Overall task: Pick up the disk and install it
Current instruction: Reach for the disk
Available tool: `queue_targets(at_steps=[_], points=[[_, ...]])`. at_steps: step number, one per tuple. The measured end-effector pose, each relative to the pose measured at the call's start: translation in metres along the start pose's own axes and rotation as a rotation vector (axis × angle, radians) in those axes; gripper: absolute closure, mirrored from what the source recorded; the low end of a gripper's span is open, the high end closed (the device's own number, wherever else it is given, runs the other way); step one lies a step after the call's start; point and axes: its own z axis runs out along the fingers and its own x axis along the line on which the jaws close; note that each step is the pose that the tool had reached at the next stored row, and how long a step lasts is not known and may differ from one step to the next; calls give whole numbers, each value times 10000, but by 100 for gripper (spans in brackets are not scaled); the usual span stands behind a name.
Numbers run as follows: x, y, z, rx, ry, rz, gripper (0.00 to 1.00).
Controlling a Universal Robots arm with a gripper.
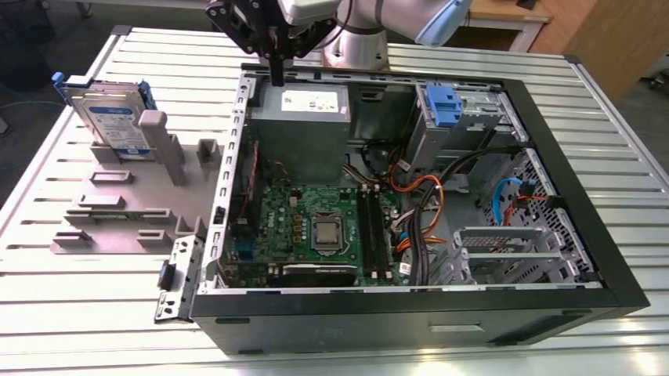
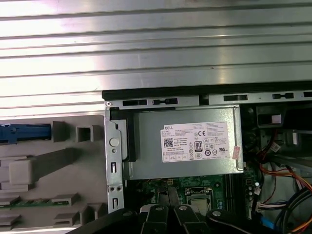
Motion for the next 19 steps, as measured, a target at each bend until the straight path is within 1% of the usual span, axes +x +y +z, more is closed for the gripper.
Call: queue_targets(at_steps=[19], points=[[50,-4,5,2,21,0,89]])
